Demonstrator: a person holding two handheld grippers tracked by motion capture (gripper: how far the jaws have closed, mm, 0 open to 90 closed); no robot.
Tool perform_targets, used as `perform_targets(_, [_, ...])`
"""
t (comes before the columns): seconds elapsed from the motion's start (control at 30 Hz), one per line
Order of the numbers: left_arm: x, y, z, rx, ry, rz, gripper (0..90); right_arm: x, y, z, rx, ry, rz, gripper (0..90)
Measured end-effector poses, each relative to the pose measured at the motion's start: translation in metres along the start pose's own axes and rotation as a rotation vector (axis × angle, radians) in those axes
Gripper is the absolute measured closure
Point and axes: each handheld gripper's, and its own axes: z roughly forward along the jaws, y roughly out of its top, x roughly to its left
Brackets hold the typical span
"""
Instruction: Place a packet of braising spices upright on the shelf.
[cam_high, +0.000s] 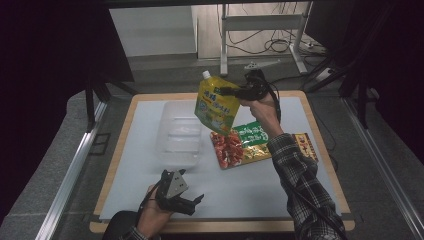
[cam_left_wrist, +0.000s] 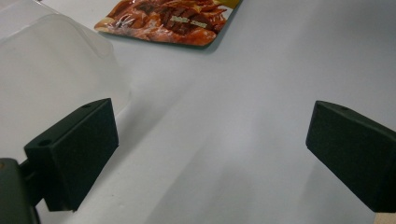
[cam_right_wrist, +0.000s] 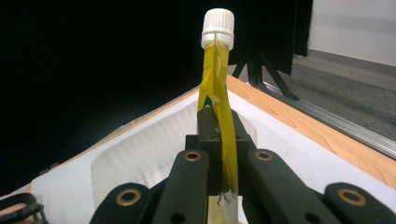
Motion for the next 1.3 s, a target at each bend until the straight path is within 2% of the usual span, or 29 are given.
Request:
perform_targets(0.37, [-0.001,0.000,0.001,-0.003,-0.007,-0.002,2.0,-0.008,0.009,0.018,-0.013,0.003,-0.008,88.6])
perform_targets(0.9, [-0.002,0.001,0.001,-0.010,-0.017,-0.003,1.9,-0.012,0.022,0.044,-0.023,0.005,-0.028,88.7])
perform_targets(1.3, [0.003,0.000,-0.003,-0.032,-0.026,-0.043,1.1,-0.010,0.032,0.069,-0.024,0.004,-0.055,88.7])
